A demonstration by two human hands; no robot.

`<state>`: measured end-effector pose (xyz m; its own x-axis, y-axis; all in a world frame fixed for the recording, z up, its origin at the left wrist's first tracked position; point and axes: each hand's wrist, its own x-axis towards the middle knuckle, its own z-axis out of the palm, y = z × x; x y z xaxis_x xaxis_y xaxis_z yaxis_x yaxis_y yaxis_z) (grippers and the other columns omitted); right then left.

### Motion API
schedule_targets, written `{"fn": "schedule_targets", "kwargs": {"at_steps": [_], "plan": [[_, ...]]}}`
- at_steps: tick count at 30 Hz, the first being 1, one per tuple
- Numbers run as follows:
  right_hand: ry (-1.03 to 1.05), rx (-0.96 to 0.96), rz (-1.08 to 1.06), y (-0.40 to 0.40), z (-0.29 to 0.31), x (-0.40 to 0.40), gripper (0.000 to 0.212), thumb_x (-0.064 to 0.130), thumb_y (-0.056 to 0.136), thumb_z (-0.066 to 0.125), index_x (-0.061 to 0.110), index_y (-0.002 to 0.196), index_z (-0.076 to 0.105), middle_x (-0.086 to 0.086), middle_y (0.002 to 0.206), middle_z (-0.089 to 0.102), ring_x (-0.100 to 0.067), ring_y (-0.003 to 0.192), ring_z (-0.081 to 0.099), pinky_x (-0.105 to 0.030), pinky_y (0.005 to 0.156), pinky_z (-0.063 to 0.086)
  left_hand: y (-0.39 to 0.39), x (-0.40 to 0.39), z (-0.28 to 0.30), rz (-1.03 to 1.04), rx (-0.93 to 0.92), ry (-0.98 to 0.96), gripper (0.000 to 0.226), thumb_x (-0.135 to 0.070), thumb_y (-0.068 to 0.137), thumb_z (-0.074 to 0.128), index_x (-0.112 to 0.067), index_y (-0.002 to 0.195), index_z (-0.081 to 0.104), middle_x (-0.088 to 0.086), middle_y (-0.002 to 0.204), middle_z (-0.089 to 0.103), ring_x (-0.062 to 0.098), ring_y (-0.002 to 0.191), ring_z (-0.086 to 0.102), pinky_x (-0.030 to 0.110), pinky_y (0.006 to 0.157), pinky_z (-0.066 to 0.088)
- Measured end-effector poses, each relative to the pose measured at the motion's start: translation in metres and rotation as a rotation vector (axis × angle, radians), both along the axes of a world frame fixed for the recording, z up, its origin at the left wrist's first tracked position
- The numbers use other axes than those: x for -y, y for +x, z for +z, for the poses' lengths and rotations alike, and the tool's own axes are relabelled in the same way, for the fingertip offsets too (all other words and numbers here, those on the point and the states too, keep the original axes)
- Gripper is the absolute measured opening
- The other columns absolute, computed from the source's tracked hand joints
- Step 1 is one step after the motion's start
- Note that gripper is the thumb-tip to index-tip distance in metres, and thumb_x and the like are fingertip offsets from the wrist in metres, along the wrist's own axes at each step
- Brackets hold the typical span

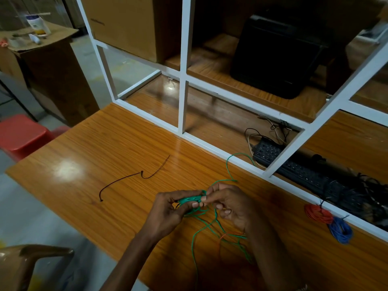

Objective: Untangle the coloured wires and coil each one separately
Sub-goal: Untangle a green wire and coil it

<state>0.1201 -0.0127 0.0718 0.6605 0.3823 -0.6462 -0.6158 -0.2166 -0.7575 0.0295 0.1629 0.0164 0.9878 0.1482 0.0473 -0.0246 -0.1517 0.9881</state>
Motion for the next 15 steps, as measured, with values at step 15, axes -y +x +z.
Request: {"fn": "schedule_targets", "kwargs": {"at_steps": [15], "plan": [[-0.129,0.065,0.010,0.005,-0.012,-0.006,0.018,-0.009,0.072,0.066,0.007,0.080,0.065,-0.012,0.062,0.065,-0.008,0.035,0.033,-0.015,0.034,0.014,-0.002,0.007,-0.009,-0.021,-0.029,-0.129,0.037,-0.011,0.090,0.080,-0.020,0.125,0.069,0.003,0.106,0.082,0.023,0.103,0.078,0.042,0.089,0.063]]}}
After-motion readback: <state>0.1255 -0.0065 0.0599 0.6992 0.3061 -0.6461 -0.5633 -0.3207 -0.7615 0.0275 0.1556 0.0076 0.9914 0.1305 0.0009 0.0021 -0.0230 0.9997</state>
